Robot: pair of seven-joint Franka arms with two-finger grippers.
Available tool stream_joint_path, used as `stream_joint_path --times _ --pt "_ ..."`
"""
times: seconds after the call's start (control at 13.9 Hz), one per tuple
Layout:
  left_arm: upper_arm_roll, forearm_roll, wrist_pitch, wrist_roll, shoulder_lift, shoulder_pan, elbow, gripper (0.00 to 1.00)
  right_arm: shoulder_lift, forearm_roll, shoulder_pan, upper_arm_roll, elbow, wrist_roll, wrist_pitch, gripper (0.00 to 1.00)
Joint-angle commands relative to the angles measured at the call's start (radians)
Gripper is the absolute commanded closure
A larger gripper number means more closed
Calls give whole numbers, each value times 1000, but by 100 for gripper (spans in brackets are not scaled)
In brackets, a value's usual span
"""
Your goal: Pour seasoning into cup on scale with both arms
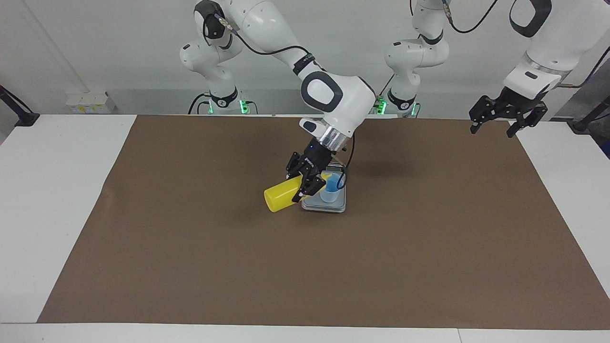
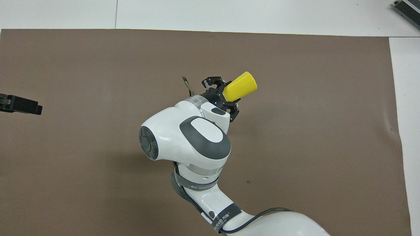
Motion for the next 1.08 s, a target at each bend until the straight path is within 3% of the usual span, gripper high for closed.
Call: stream_joint_path --times 0.0,0.36,0.5,0.79,1.0 --pt "-6 -14 4 -6 -20 16 -27 0 2 -105 15 -1 -15 9 -54 100" --pt "-22 -14 4 -3 -19 50 -30 0 -11 -289 24 2 -50 9 -51 100" --pt "-93 -16 4 -1 -20 117 -32 0 -14 -349 44 2 -78 12 -43 100" --pt "-95 -16 5 -7 -22 84 -32 0 -22 -371 49 7 -106 76 -28 100" --pt "-95 -16 5 -7 -22 56 -32 0 -56 -371 47 28 -196 147 -5 100"
